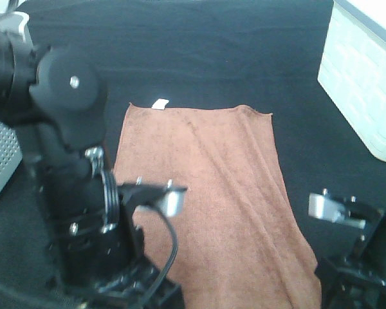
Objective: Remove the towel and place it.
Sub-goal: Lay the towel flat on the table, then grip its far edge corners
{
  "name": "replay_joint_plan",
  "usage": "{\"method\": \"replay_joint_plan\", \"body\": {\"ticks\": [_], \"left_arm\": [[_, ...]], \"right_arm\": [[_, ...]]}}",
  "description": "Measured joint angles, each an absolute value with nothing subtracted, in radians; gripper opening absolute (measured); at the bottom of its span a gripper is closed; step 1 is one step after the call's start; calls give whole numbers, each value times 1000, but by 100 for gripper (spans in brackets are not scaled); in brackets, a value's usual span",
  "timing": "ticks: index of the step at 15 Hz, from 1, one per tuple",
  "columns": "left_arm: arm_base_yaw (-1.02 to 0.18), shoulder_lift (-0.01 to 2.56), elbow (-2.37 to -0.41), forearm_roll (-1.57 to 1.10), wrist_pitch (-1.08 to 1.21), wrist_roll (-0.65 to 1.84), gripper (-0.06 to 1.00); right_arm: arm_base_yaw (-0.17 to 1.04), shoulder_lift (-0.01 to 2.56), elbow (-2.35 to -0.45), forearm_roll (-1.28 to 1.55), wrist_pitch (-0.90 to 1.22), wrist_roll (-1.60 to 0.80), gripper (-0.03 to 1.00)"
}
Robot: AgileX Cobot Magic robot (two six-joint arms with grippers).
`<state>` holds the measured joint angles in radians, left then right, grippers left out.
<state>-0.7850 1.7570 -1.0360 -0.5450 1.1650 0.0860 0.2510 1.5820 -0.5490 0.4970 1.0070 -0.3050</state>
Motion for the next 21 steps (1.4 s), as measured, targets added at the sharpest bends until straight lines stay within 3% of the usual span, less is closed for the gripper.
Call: {"method": "replay_joint_plan", "body": {"ticks": [4,8,13,21], "left_arm": [[-645,1757,-1250,-309,1170,92,74],[-454,1759,-1381,-164,1051,69,82],[-290,1877,-1550,-147,1031,66,84],[-179,2250,-1923,-221,1031,89,84]], "right_arm": [[250,1429,-767,305,926,-106,66],[248,1443,-1013,159,995,-56,89],[71,1696,-1359,248,1064,-168,92],[64,2121,-1729,368,1062,-270,92]]}}
